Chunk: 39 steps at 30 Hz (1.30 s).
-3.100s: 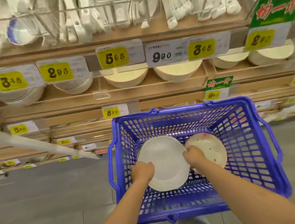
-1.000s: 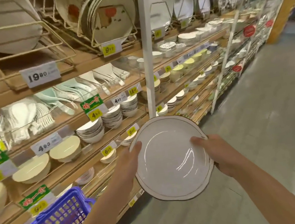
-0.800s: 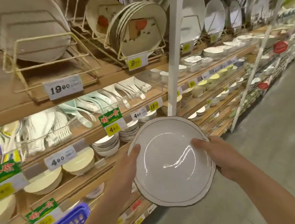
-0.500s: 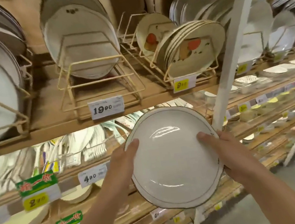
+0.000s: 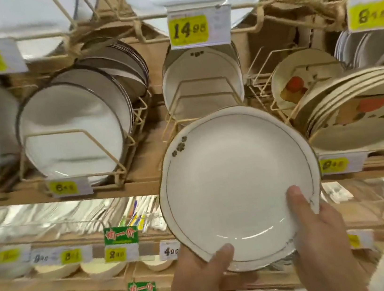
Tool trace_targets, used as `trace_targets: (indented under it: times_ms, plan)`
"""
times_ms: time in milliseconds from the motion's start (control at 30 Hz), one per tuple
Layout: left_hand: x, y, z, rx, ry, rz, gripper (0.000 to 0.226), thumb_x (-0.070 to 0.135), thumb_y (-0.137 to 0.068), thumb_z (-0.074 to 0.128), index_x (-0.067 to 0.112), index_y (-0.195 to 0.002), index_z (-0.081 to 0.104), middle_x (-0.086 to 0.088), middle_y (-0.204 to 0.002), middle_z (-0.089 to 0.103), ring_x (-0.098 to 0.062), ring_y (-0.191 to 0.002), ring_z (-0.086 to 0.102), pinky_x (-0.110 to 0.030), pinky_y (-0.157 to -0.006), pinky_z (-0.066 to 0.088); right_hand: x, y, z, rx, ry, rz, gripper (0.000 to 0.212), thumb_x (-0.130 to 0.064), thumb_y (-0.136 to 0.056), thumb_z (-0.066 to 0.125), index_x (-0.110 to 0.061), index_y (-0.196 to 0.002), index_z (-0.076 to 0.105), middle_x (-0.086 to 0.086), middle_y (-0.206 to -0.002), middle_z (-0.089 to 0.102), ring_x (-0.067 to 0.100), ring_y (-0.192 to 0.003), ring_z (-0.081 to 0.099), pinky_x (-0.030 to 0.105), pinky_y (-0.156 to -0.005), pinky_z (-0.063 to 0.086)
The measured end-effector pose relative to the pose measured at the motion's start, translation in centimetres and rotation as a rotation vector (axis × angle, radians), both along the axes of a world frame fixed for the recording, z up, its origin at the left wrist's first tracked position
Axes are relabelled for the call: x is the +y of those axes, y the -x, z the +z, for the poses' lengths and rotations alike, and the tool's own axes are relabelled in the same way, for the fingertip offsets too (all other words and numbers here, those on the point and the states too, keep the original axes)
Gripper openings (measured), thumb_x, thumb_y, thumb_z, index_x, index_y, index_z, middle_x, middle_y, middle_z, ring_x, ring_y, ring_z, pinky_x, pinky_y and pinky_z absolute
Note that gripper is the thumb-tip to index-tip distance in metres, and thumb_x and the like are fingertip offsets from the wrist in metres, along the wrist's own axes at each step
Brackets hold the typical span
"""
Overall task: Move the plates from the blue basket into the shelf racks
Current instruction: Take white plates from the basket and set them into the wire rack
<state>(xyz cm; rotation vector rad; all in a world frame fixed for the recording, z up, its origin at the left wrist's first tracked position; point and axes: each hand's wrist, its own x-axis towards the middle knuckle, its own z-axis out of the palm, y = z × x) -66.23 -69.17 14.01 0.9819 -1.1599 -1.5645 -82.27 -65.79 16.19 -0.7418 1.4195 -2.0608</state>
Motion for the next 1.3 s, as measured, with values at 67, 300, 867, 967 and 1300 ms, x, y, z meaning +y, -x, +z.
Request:
trace_targets:
  times_ms: [67, 300, 867, 967, 1300]
  plan:
    - [-0.7, -0.6, 1.1, -0.008, 0.037, 0.178, 0.046, 0.013, -0.068, 0.085, 0.023, -0.106, 0.061, 0.016, -0.083, 0.074, -0.016, -0.083, 0.072, -0.040, -0.074, 0.058, -0.2, 0.0, -0.1, 0.022, -0.043, 0.071, 0.017, -0.031, -0.093, 0.060, -0.024, -0.105, 0.070, -0.003, -0.098, 0.075, 0.022, -0.095, 0.070, 0.046, -0.090, 0.052]
    - [-2.6, -4.0, 7.9, -0.263, 0.555, 0.213, 0.022, 0.022, -0.085, 0.071, 0.039, -0.099, 0.069, 0.022, -0.094, 0.073, 0.003, -0.088, 0.068, -0.020, -0.073, 0.048, 1.0, 5.1, 9.1, 0.749, 0.170, 0.437, 0.024, -0.027, -0.092, 0.055, -0.045, -0.098, 0.069, -0.017, -0.092, 0.074, -0.002, -0.082, 0.069, 0.007, -0.061, 0.050]
    - [-13.4, -0.9, 16.9, -0.523, 1.371, 0.461, 0.034, 0.007, -0.083, 0.068, 0.007, -0.118, 0.068, -0.003, -0.112, 0.071, -0.020, -0.101, 0.068, -0.034, -0.084, 0.053, -9.2, 6.4, 12.6, 1.251, 0.546, -0.210, 0.044, -0.007, -0.085, 0.067, -0.006, -0.129, 0.059, 0.007, -0.131, 0.060, 0.021, -0.122, 0.058, 0.039, -0.103, 0.047]
    - [-17.1, 0.7, 17.4, -0.585, 1.222, 0.455, 0.021, 0.012, -0.083, 0.064, 0.001, -0.099, 0.072, -0.014, -0.096, 0.073, -0.029, -0.092, 0.068, -0.041, -0.076, 0.053, -12.5, 6.4, 13.7, 1.208, 0.451, -0.245, 0.033, -0.008, -0.087, 0.066, -0.005, -0.120, 0.065, 0.010, -0.120, 0.067, 0.021, -0.114, 0.063, 0.044, -0.094, 0.052]
    - [-24.6, 3.7, 19.6, -0.348, 0.617, 0.408, 0.014, 0.000, -0.092, 0.053, 0.008, -0.082, 0.059, -0.010, -0.070, 0.065, -0.016, -0.058, 0.065, -0.021, -0.056, 0.052, -19.2, 8.2, 17.4, 1.079, 0.057, -0.349, 0.029, -0.003, -0.088, 0.060, -0.017, -0.111, 0.070, 0.005, -0.100, 0.072, 0.020, -0.095, 0.065, 0.026, -0.076, 0.049]
